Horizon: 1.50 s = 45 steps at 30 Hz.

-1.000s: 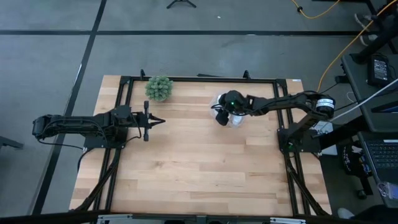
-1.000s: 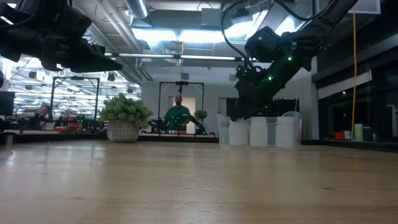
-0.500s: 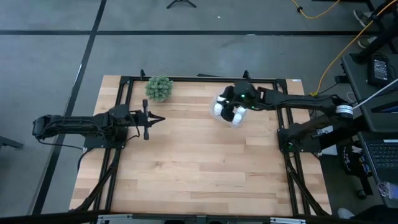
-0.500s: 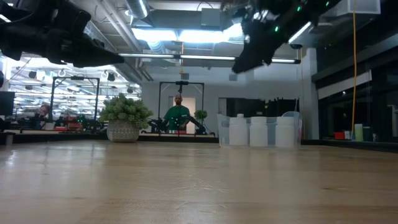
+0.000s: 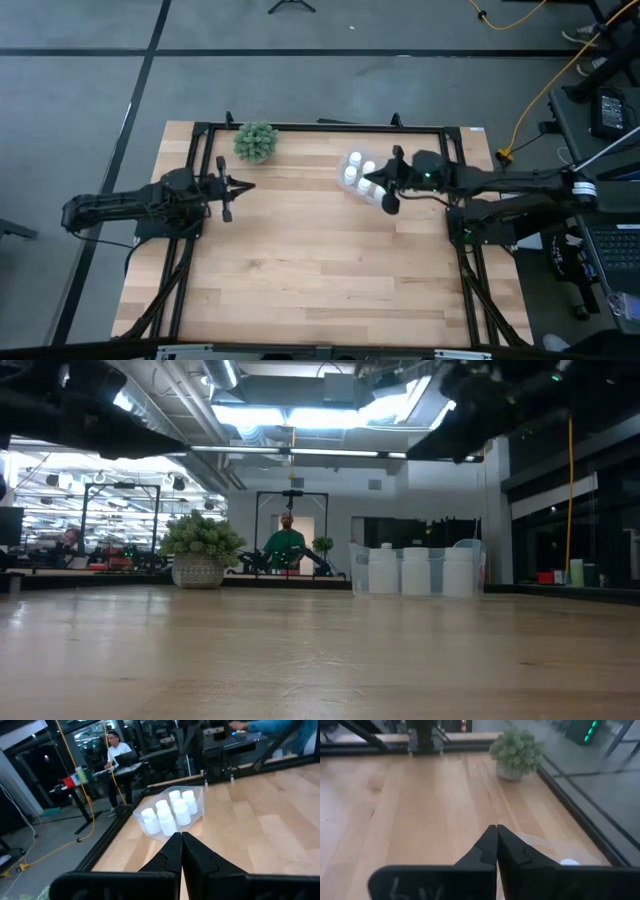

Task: Pick and place pill bottles into a basket
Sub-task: Return to Home Position

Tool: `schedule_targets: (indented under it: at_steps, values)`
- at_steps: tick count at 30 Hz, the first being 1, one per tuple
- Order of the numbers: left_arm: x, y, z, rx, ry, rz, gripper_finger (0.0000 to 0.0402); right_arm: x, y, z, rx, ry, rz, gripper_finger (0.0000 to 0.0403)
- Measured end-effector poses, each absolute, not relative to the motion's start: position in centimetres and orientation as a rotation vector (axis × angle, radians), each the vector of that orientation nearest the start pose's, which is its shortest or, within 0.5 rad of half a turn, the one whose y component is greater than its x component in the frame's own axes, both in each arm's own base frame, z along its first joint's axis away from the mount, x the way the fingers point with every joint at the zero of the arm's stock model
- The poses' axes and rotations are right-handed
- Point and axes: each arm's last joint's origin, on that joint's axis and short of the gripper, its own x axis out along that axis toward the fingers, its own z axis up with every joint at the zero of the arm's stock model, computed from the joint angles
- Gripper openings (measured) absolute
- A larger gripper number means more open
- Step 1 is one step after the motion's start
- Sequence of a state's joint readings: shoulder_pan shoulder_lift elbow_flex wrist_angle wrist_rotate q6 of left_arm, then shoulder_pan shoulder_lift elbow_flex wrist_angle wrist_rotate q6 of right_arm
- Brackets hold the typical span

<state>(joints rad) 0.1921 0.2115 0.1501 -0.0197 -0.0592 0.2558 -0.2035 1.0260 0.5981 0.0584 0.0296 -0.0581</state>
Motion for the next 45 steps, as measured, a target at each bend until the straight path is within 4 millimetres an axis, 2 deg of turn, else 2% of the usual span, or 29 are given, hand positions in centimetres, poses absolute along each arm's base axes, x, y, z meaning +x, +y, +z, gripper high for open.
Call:
schedule_targets:
  at_steps: [4, 9, 15, 21, 31, 41, 45]
  values:
    - [9.7, 2.0, 19.5, 0.224, 0.061, 0.227, 0.0002, 19.6, -4.1, 23.8, -0.067, 0.276, -0.206, 0.0006]
    - [9.4, 1.9, 18.2, 0.237, -0.037, 0.224, 0.0002, 16.9, -3.2, 23.3, -0.146, 0.174, -0.086, 0.0004]
    - [9.5, 1.9, 17.0, 0.198, -0.022, 0.224, 0.0002, 13.9, -2.6, 23.1, -0.172, 0.071, -0.094, 0.0002]
    - [9.5, 1.9, 17.0, 0.147, -0.027, 0.203, 0.0002, 11.8, -2.1, 20.8, -0.147, 0.003, -0.09, 0.0002]
    - [9.5, 1.9, 17.5, 0.064, -0.094, 0.202, 0.0002, 10.9, -1.8, 17.1, -0.086, -0.027, -0.048, 0.0002]
    - [9.5, 1.9, 17.6, 0.046, -0.107, 0.201, 0.0002, 10.9, -1.6, 17.0, -0.034, -0.022, 0.024, 0.0002]
    - [9.5, 1.9, 17.6, -0.039, -0.115, 0.197, 0.0002, 10.9, -1.6, 16.9, 0.028, -0.014, 0.024, 0.0012]
